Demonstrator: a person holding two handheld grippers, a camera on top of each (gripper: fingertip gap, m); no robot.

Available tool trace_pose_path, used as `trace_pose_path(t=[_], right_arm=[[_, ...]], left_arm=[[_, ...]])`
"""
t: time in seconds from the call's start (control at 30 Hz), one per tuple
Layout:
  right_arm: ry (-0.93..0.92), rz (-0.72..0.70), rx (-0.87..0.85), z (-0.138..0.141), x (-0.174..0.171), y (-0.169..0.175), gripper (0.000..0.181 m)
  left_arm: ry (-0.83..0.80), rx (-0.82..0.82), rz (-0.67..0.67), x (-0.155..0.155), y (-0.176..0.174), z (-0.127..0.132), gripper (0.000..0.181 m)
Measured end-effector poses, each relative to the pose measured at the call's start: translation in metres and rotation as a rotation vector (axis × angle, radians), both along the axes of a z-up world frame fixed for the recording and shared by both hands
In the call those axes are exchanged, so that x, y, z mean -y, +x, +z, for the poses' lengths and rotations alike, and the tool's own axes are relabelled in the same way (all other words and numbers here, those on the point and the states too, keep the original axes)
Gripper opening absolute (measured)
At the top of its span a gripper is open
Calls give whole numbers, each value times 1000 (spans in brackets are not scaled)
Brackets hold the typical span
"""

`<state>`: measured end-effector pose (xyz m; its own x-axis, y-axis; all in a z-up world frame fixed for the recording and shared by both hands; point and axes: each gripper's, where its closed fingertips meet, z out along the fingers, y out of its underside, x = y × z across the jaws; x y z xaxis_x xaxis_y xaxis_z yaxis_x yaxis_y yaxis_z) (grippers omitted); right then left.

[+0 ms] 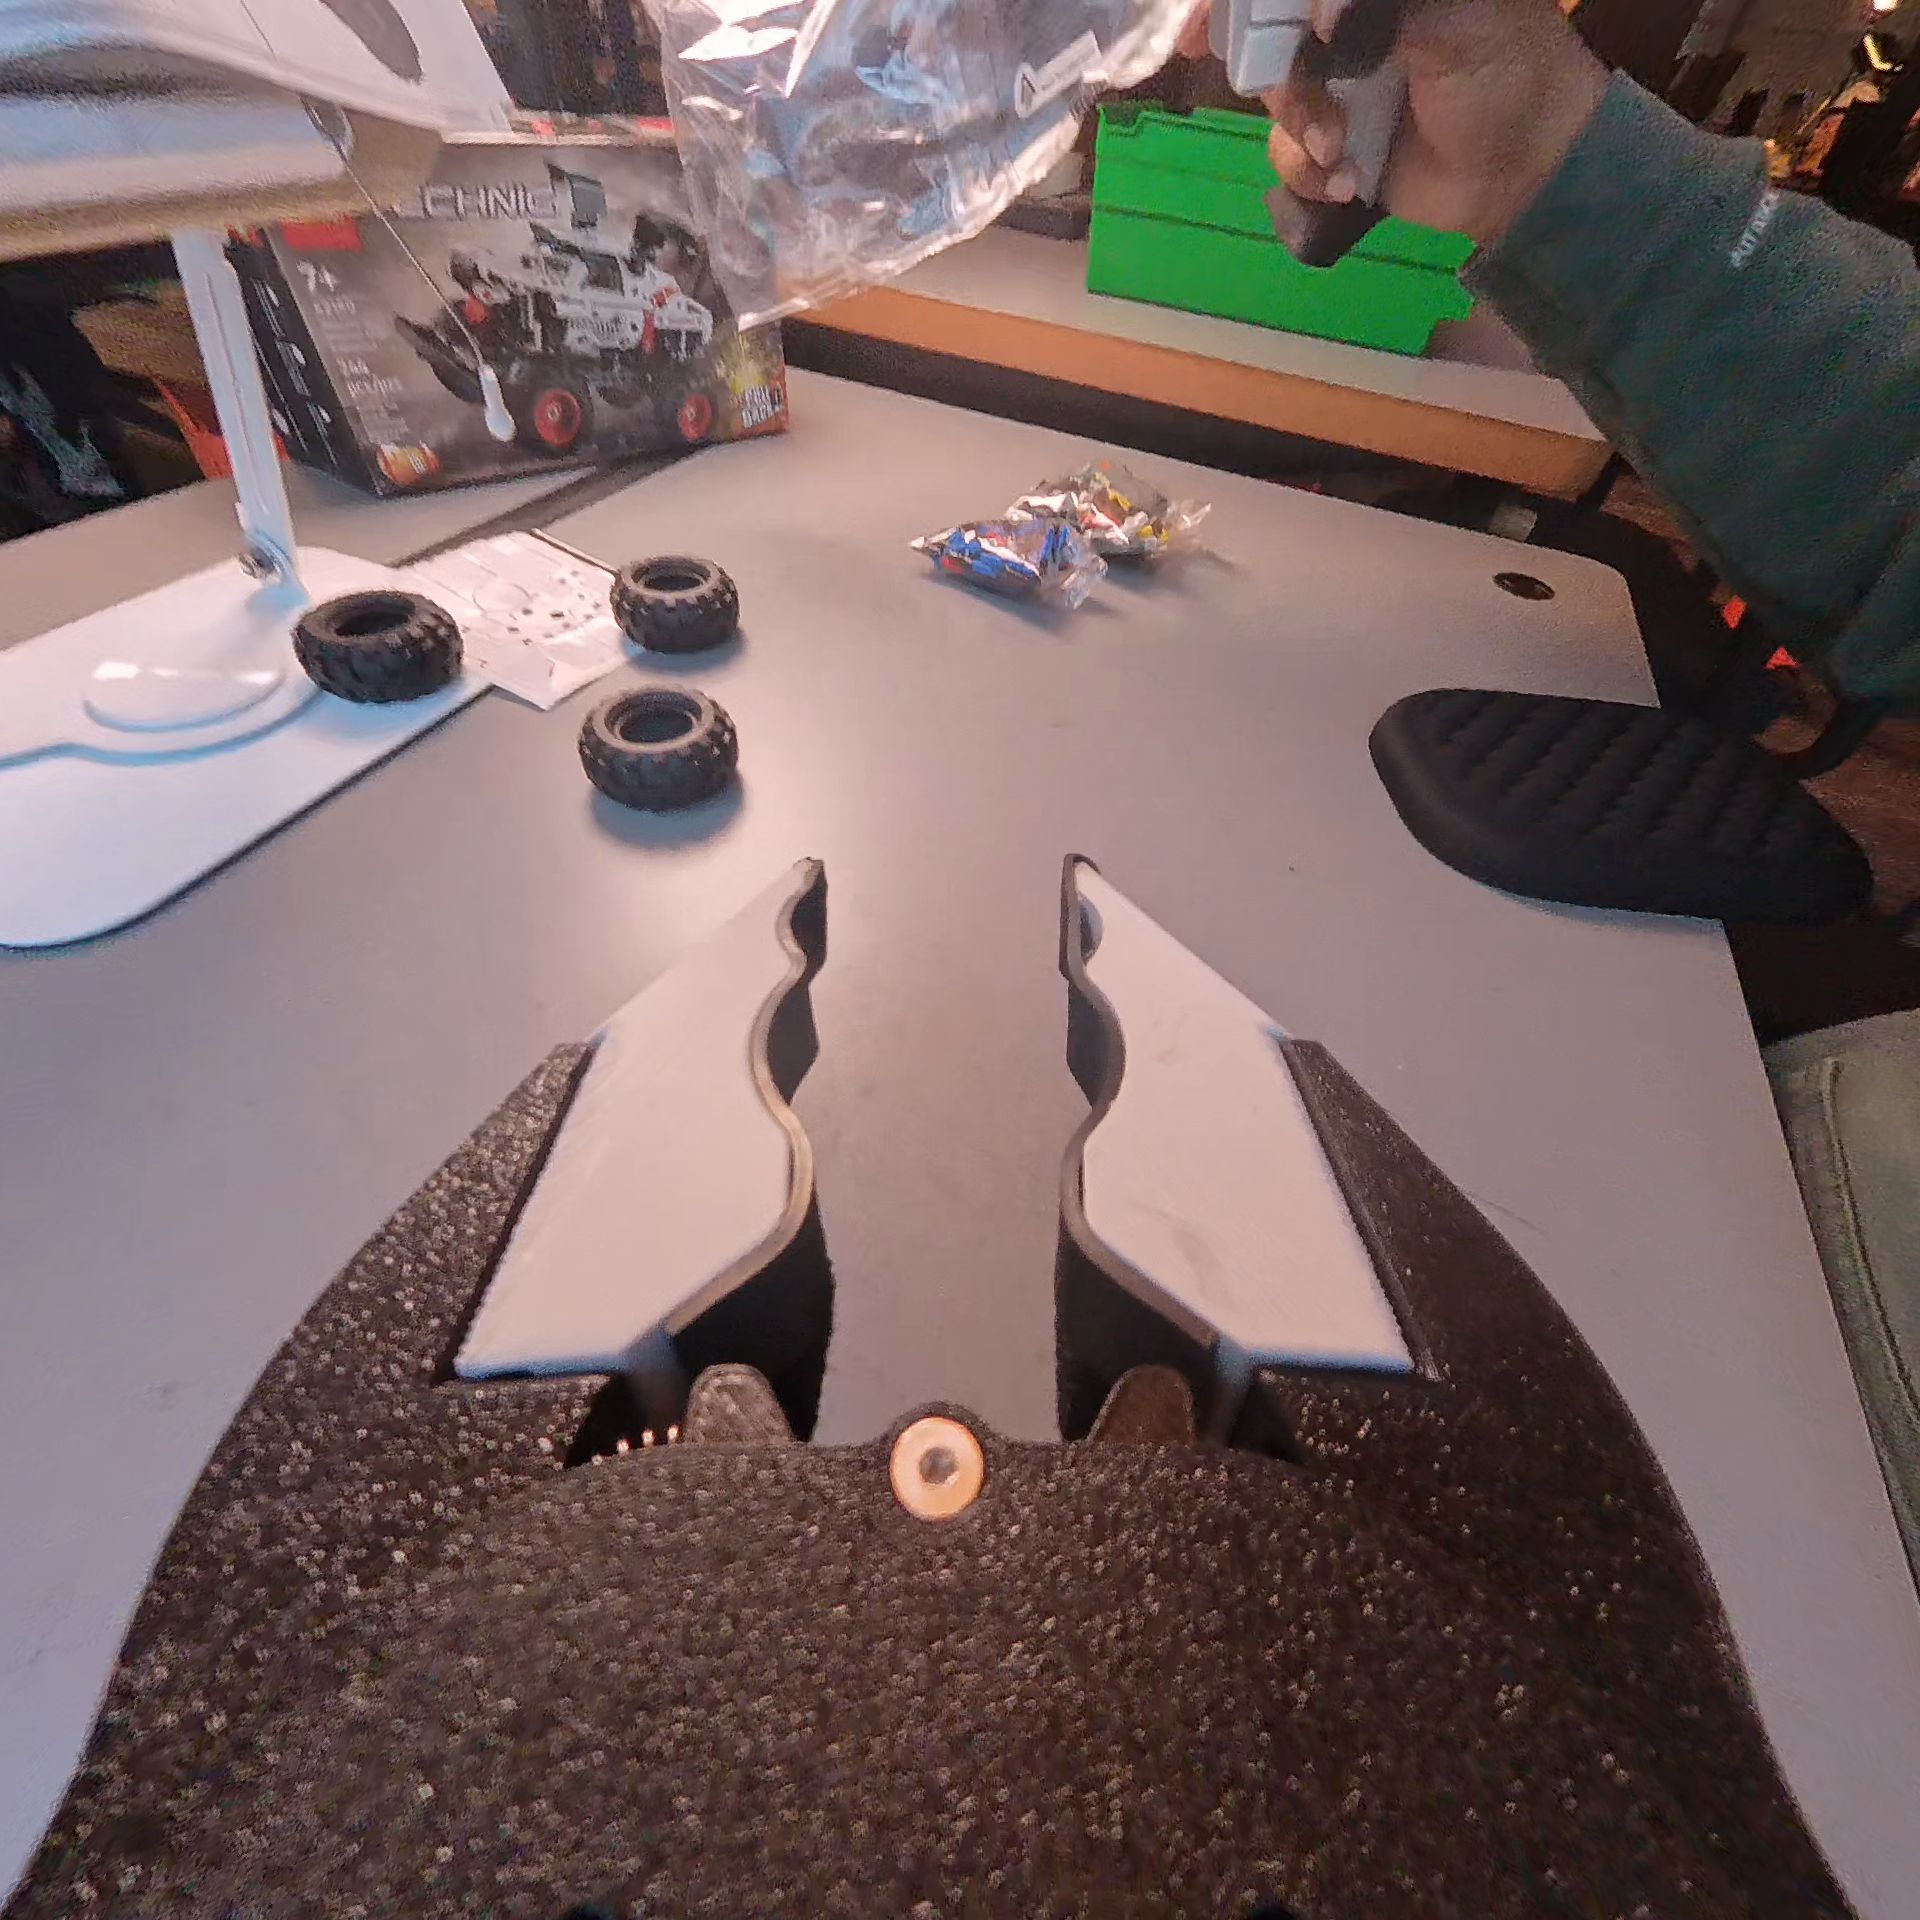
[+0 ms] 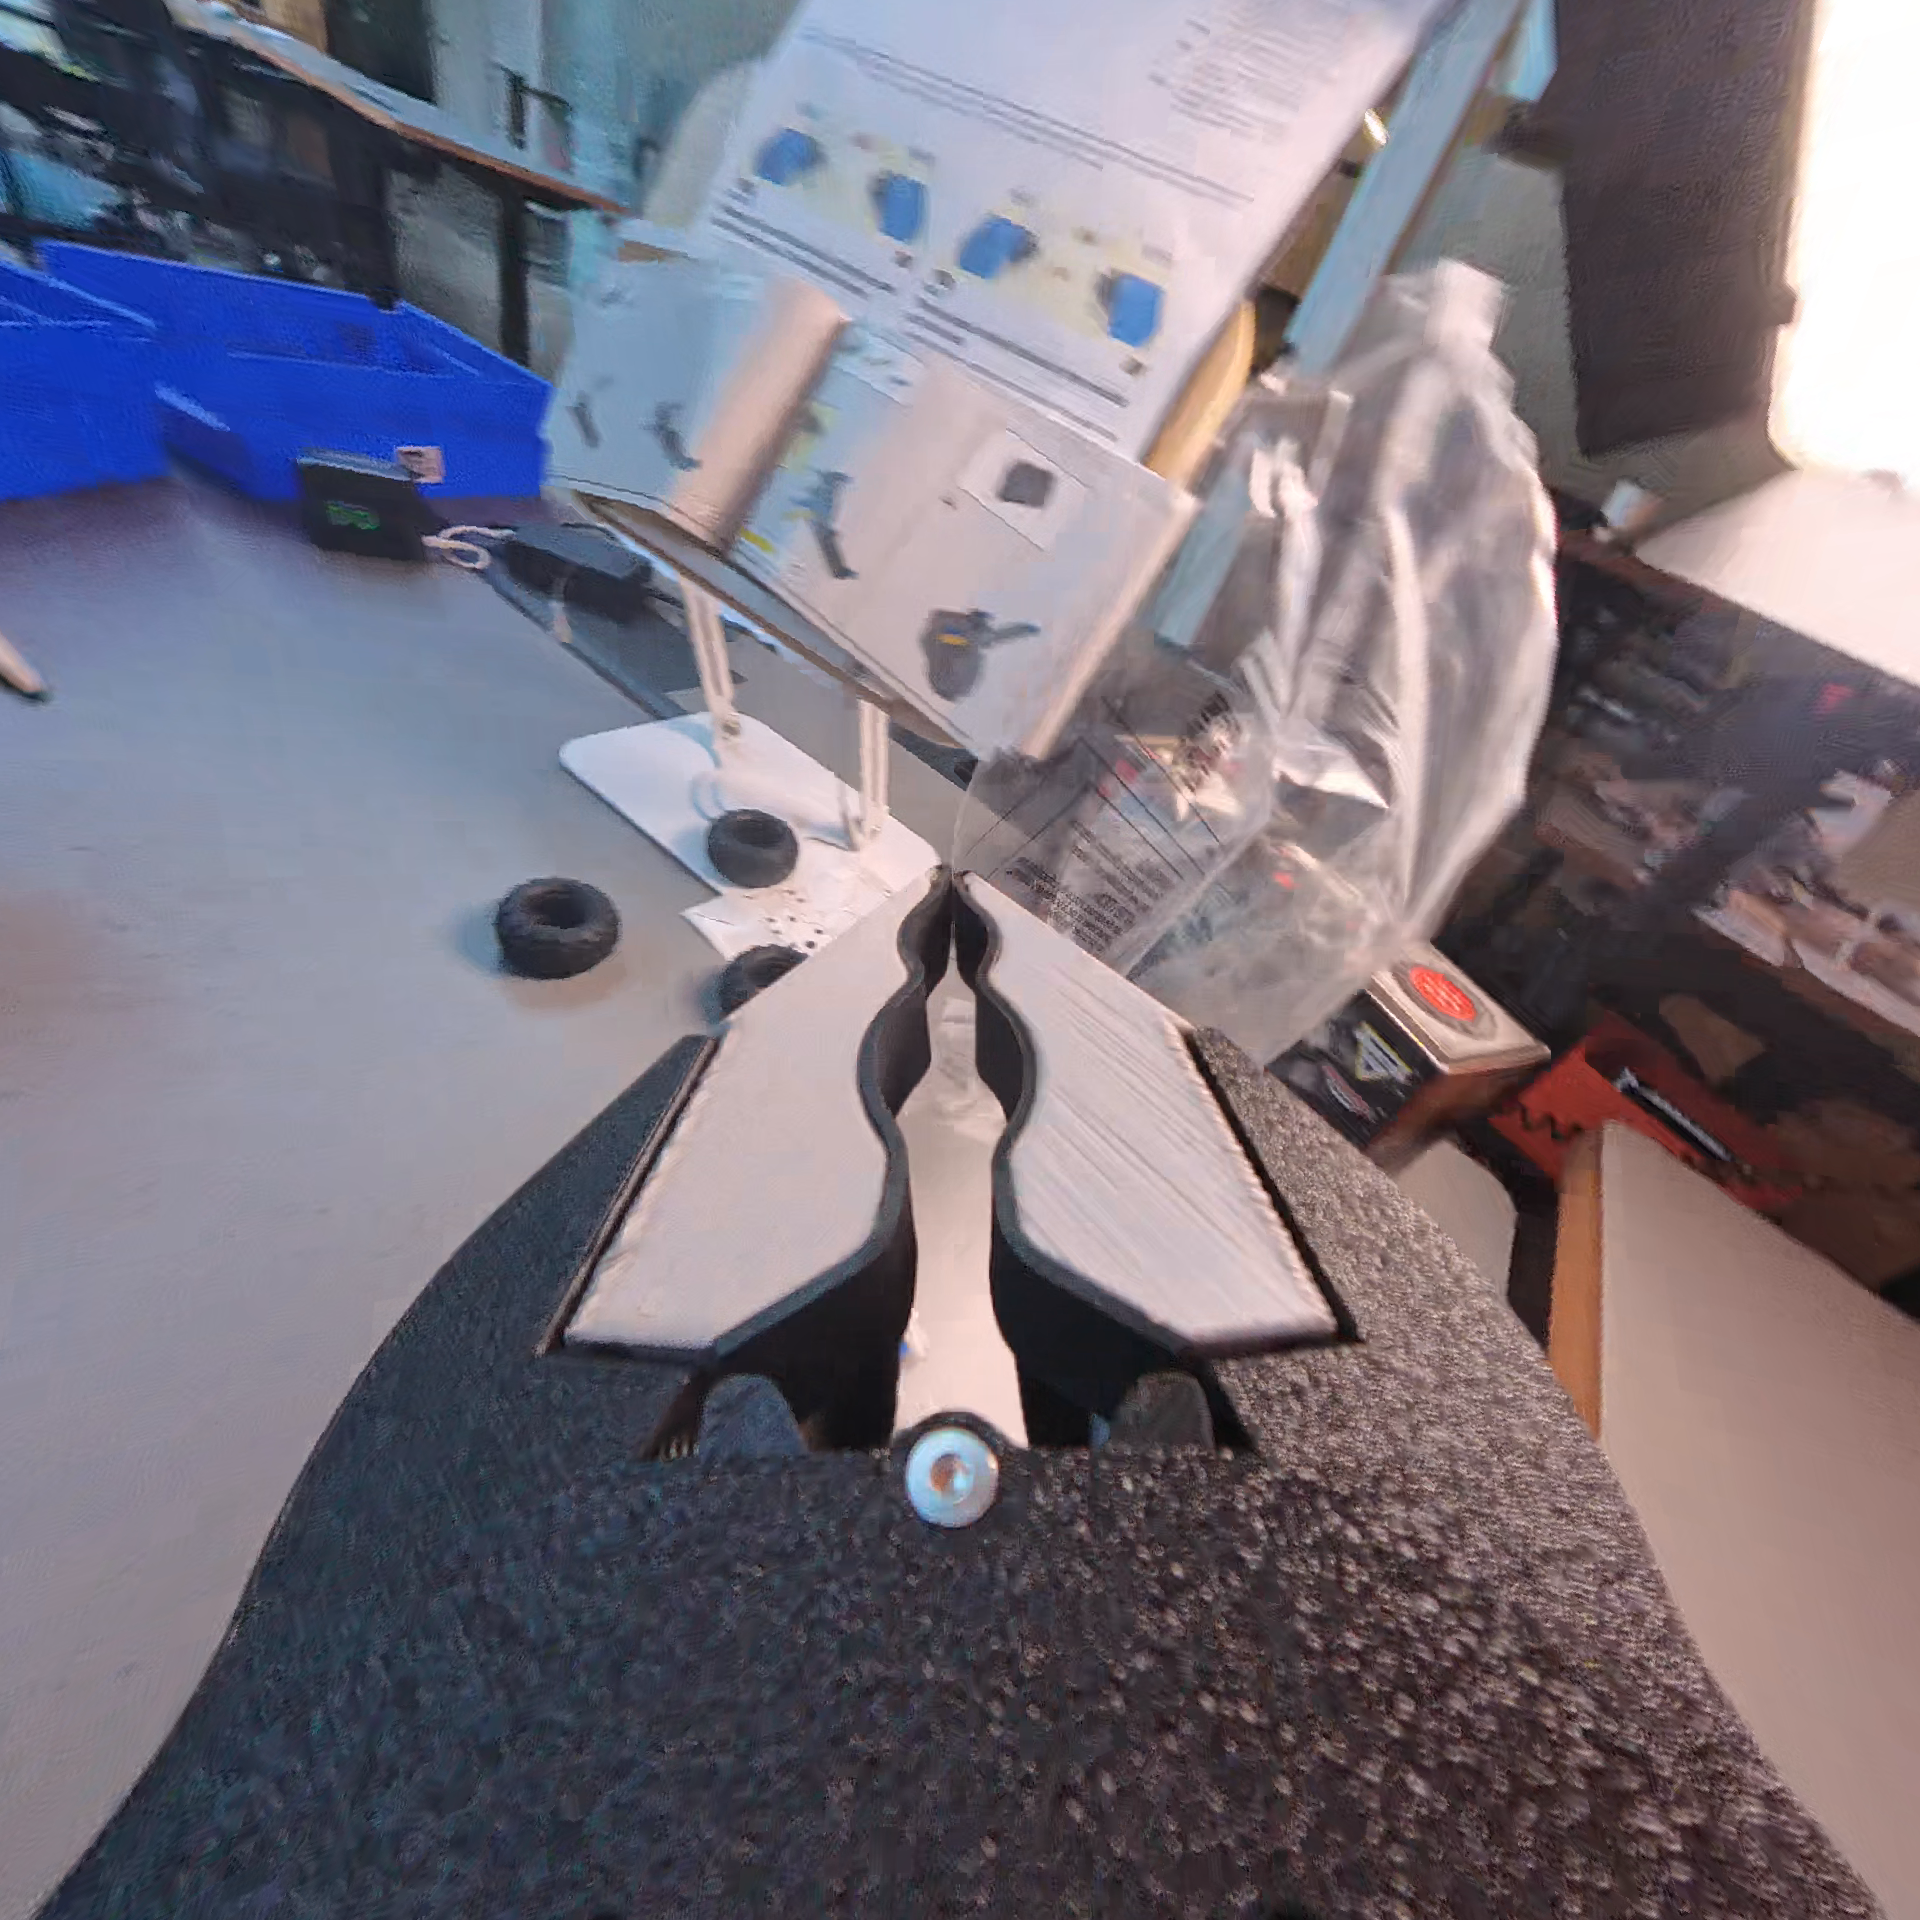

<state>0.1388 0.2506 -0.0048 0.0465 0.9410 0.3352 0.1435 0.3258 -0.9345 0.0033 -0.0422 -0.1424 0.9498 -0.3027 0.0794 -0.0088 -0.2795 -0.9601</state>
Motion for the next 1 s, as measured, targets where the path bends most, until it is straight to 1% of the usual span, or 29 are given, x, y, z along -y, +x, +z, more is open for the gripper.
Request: trace_pose_path(t=[0.07, 0.1, 0.17, 0.23, 0.3, 0.33, 0.37, 0.43, 0.47, 0.5, 0.53, 0.57, 0.6, 0.67, 0.7, 0.8, 0.87, 0.93, 1.0], right_arm=[[78, 108, 23, 2, 55, -8, 0], [121, 163, 44, -2, 83, -13, 0], [221, 279, 102, -18, 139, -26, 0], [320, 414, 141, -35, 194, -38, 0], [358, 590, 164, -49, 249, -43, 0], [365, 675, 157, -52, 272, -43, 0], [351, 761, 143, -51, 292, -40, 0], [276, 935, 141, -50, 323, -30, 0], [241, 978, 119, -46, 330, -29, 0], [218, 993, 88, -43, 332, -31, 0], [190, 989, 64, -42, 329, -35, 0], [145, 984, 45, -41, 323, -38, 0], [97, 981, 39, -42, 316, -39, 0], [56, 932, 74, -53, 294, -44, 0], [42, 910, 95, -60, 282, -46, 0], [-46, 866, 135, -74, 252, -47, 0], [-82, 830, 130, -75, 236, -48, 0], [-111, 798, 167, -75, 229, -48, 0], [-40, 726, 205, -81, 227, -53, 0]], left_arm=[[59, -42, 18, -2, -4, 22, 53], [87, -66, 22, -3, -5, 34, 57], [122, -120, 20, -3, -6, 52, 65], [137, -180, 21, -4, -10, 64, 72], [138, -242, 15, -4, -18, 68, 79], [127, -265, -1, -2, -22, 66, 83], [107, -264, -32, 1, -24, 61, 87], [45, -196, -114, 9, -26, 45, 95], [15, -158, -142, 13, -28, 37, 96], [-20, -100, -202, 20, -26, 28, 92], [-68, -6, -306, 32, -17, 19, 77], [-100, 77, -378, 42, -12, 13, 49], [-104, 127, -401, 46, -11, 9, 34], [-136, 162, -447, 55, -8, 1, 26], [-138, 156, -441, 55, -10, 1, 23], [-96, 156, -400, 51, -20, 13, 16], [-80, 201, -381, 52, -26, 20, 14], [-67, 220, -346, 50, -29, 24, 12], [-68, 181, -317, 47, -27, 24, 10]])
